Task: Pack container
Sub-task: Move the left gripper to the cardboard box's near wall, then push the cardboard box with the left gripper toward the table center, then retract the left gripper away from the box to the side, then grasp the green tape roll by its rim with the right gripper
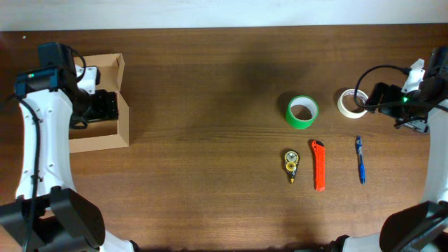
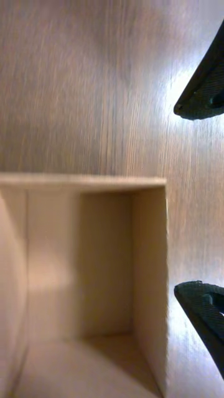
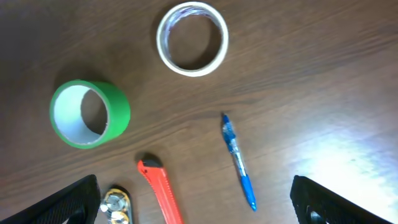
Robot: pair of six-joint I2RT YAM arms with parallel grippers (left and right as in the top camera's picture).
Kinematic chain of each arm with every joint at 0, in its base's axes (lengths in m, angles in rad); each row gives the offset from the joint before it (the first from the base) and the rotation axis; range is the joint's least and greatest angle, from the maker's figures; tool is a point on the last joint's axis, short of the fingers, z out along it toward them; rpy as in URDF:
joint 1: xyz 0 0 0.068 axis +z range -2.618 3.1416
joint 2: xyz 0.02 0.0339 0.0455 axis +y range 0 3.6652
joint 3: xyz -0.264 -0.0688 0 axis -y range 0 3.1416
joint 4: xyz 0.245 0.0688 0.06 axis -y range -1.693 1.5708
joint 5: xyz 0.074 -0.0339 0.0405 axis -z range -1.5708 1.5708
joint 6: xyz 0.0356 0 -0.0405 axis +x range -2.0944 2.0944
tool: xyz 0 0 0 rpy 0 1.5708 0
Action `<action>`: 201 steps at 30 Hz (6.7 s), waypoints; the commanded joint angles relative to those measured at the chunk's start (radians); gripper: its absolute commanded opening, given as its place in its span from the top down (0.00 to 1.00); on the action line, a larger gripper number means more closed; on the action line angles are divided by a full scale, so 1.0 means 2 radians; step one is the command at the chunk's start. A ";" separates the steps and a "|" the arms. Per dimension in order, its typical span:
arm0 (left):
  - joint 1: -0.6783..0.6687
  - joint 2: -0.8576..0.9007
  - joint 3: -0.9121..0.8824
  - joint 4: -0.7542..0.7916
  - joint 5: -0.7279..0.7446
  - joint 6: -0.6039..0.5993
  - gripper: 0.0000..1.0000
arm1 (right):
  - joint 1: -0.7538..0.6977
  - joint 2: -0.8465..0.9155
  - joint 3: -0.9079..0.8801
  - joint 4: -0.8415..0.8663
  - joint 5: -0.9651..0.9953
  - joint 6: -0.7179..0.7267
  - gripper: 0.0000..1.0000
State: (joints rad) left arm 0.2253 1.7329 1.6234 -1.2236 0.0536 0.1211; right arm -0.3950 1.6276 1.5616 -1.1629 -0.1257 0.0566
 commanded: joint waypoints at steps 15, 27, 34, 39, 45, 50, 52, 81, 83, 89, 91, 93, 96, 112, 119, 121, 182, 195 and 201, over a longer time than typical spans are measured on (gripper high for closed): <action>-0.036 0.099 0.012 0.006 -0.029 -0.040 0.31 | -0.002 0.016 0.009 0.010 -0.039 0.006 0.01; -0.036 0.140 0.012 0.022 -0.025 -0.056 0.98 | -0.002 0.016 0.009 0.010 -0.039 0.006 0.01; -0.039 0.140 0.013 0.024 -0.017 -0.091 0.98 | -0.002 0.016 0.009 0.011 -0.039 0.006 0.01; -0.079 0.140 0.034 0.001 0.006 -0.111 0.98 | -0.002 0.016 0.009 0.012 -0.041 0.006 0.01; -0.175 0.140 0.123 -0.023 0.004 -0.132 0.99 | -0.002 0.016 0.009 0.019 -0.041 0.016 0.01; -0.247 0.141 0.229 -0.030 0.000 -0.161 0.99 | -0.002 0.016 0.009 0.022 -0.040 0.016 0.01; -0.271 0.141 0.263 -0.028 0.006 -0.173 0.98 | -0.001 0.016 0.009 0.022 -0.040 0.019 0.01; -0.527 0.242 0.300 -0.069 -0.041 -0.247 0.98 | 0.053 0.016 0.009 0.016 -0.038 0.019 0.01; -0.538 0.255 0.300 -0.069 -0.059 -0.243 0.98 | 0.055 0.016 0.009 0.016 -0.038 0.019 0.01; -0.548 0.290 0.300 -0.048 -0.078 -0.228 0.98 | 0.055 0.016 0.009 0.016 -0.038 0.019 0.01; -0.544 0.297 0.300 -0.044 -0.080 -0.228 0.98 | 0.055 0.016 0.009 0.016 -0.038 0.019 0.01; -0.537 0.304 0.300 -0.038 -0.088 -0.229 0.98 | 0.055 0.016 0.009 0.016 -0.038 0.019 0.01; -0.528 0.308 0.300 -0.022 -0.091 -0.229 0.98 | 0.055 0.016 0.009 0.016 -0.036 0.019 0.01; -0.506 0.315 0.300 0.035 -0.080 -0.236 0.98 | 0.055 0.016 0.009 0.017 -0.031 0.018 0.01; -0.491 0.315 0.300 0.040 -0.080 -0.236 0.98 | 0.055 0.016 0.009 0.020 -0.023 0.019 0.01; -0.485 0.315 0.300 0.040 -0.080 -0.236 0.86 | 0.055 0.016 0.009 0.021 -0.023 0.019 0.01; 0.011 0.304 0.570 -0.210 -0.161 -0.146 0.00 | 0.172 0.172 0.011 0.029 0.010 0.070 0.35; 0.011 0.304 0.570 -0.202 -0.161 -0.146 0.00 | 0.173 0.195 0.011 0.096 0.013 0.072 0.36; 0.011 0.304 0.570 -0.202 -0.161 -0.146 0.00 | 0.173 0.225 0.011 0.092 0.016 0.078 0.46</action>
State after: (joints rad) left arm 0.2443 2.3489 2.7701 -1.6310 -0.2760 -0.1749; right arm -0.0608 2.0403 1.5692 -0.9756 -0.0944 0.1936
